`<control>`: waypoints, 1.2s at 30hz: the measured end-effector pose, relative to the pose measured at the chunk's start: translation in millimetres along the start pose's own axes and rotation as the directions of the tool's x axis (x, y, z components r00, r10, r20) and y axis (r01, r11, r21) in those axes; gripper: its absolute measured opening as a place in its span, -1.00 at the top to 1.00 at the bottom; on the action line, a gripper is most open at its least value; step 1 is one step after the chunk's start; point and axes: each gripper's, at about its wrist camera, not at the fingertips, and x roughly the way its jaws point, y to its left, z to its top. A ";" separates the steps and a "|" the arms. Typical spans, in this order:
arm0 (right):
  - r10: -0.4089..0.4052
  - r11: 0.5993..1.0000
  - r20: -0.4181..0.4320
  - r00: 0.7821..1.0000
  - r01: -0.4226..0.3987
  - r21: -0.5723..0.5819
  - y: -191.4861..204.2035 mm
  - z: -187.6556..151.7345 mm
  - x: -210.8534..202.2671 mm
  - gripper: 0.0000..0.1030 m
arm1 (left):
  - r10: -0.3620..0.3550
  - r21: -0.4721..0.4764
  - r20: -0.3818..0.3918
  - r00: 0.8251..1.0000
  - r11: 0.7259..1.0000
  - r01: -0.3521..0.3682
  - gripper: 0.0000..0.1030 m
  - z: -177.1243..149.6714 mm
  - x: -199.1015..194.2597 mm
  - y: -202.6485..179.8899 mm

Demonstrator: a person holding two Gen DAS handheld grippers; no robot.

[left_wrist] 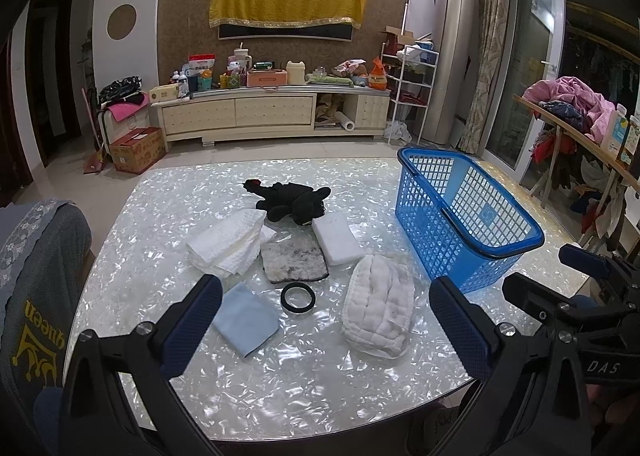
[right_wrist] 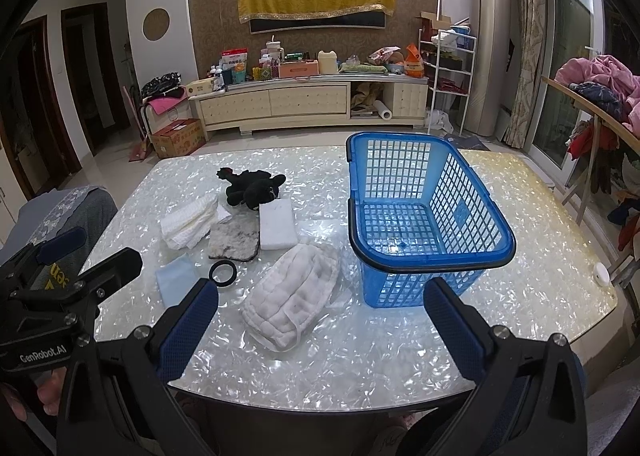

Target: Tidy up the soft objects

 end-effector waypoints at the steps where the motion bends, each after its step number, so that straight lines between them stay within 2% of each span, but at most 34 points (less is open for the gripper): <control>1: -0.001 1.000 0.000 1.000 0.001 -0.001 0.9 0.7 0.2 -1.00 | -0.001 0.000 0.000 1.000 1.000 0.001 -1.00 -0.1 0.1 0.0; 13: 0.017 0.998 0.005 1.000 -0.017 -0.061 10.6 20.6 11.8 -1.00 | -0.019 -0.041 -0.027 0.999 0.999 0.018 -1.00 12.3 6.6 16.2; 18: 0.056 0.993 -0.018 0.998 -0.057 -0.105 24.0 34.3 27.6 -1.00 | -0.040 -0.049 -0.062 0.997 0.998 0.037 -1.00 21.4 12.1 34.0; 22: 0.072 0.987 -0.054 0.996 -0.079 -0.138 37.0 40.5 46.3 -1.00 | 0.006 -0.012 -0.106 0.994 1.000 -0.008 -1.00 26.6 22.2 43.0; 30: 0.116 0.970 -0.160 0.980 -0.146 -0.194 62.4 44.1 90.4 -1.00 | -0.016 -0.015 -0.229 0.973 1.000 0.013 -1.00 24.6 51.6 80.1; 36: 0.131 0.958 -0.244 0.961 -0.186 -0.219 78.2 38.9 121.9 -1.00 | 0.021 0.008 -0.298 0.954 1.000 -0.020 -1.00 13.7 74.7 98.4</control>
